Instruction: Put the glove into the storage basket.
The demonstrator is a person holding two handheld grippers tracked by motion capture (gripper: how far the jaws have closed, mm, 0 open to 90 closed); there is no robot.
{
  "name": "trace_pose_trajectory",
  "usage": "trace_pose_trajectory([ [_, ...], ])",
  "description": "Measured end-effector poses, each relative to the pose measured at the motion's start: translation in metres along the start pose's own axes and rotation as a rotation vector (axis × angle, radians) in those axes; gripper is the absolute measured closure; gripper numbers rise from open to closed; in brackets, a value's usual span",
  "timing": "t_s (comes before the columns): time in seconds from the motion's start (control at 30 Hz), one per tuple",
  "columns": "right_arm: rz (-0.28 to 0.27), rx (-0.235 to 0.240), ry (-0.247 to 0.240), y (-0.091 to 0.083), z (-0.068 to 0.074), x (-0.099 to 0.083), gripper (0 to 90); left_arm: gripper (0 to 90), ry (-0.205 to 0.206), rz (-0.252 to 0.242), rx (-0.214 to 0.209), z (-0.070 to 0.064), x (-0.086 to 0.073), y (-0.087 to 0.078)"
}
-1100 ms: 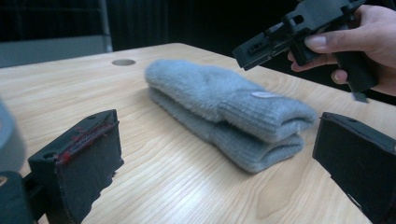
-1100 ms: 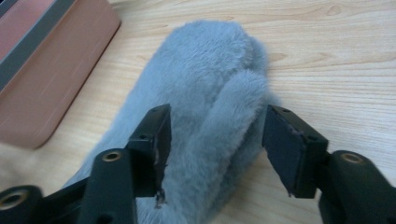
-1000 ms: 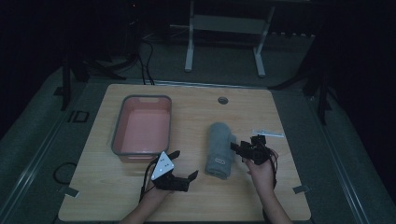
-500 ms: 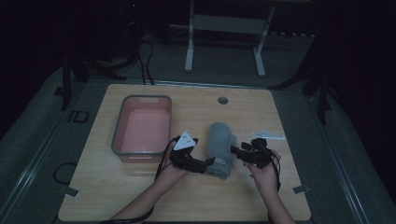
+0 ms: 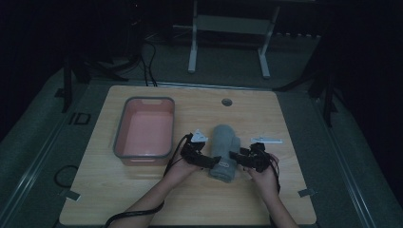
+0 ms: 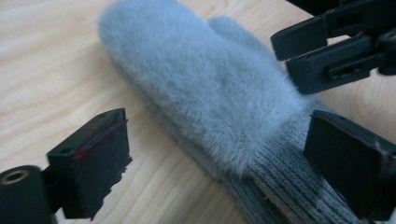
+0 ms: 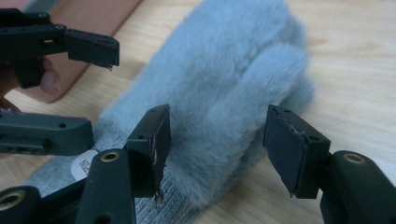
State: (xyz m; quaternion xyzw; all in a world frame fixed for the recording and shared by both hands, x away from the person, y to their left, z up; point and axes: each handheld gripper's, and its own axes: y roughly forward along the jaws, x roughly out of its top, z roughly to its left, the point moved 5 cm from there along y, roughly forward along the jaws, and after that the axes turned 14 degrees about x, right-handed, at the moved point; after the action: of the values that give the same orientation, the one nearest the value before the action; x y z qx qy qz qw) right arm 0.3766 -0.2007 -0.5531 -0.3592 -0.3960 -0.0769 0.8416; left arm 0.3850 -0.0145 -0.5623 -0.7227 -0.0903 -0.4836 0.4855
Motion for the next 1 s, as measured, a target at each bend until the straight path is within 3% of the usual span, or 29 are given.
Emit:
trace_pose_trajectory([
  [0.03,0.013,-0.003,0.004,0.003,-0.002,-0.002,39.6,8.0,-0.012,0.002,-0.011,0.001,0.000,0.002],
  [0.07,0.029,-0.008,0.032,0.008,-0.006,-0.005,39.3,14.0,-0.031,0.021,-0.029,0.004,-0.001,0.006],
  [0.13,0.034,-0.002,0.047,0.010,-0.008,-0.006,39.4,14.9,-0.038,0.029,-0.031,0.004,-0.001,0.009],
  [0.17,0.042,0.026,0.090,0.012,-0.011,-0.008,43.3,16.2,-0.043,0.056,-0.039,0.004,-0.002,0.015],
  [0.43,0.068,0.051,0.127,0.020,-0.020,-0.012,43.2,17.2,-0.092,0.103,-0.056,0.008,-0.007,0.029],
  [0.6,0.086,0.089,0.132,0.023,-0.023,-0.012,46.7,22.6,-0.085,0.125,-0.094,0.011,-0.006,0.037],
  [0.67,0.097,0.102,0.122,0.024,-0.024,-0.012,50.0,26.0,-0.055,0.123,-0.106,0.010,-0.005,0.040],
  [0.73,0.107,0.107,0.116,0.025,-0.025,-0.011,53.6,36.1,-0.055,0.123,-0.127,0.009,-0.005,0.041],
  [0.87,0.122,0.119,0.108,0.027,-0.025,-0.009,58.0,45.5,-0.075,0.130,-0.172,0.006,-0.004,0.043],
  [1.0,0.139,0.146,0.110,0.029,-0.026,-0.008,66.0,67.0,-0.040,0.110,-0.181,0.002,-0.002,0.041],
])
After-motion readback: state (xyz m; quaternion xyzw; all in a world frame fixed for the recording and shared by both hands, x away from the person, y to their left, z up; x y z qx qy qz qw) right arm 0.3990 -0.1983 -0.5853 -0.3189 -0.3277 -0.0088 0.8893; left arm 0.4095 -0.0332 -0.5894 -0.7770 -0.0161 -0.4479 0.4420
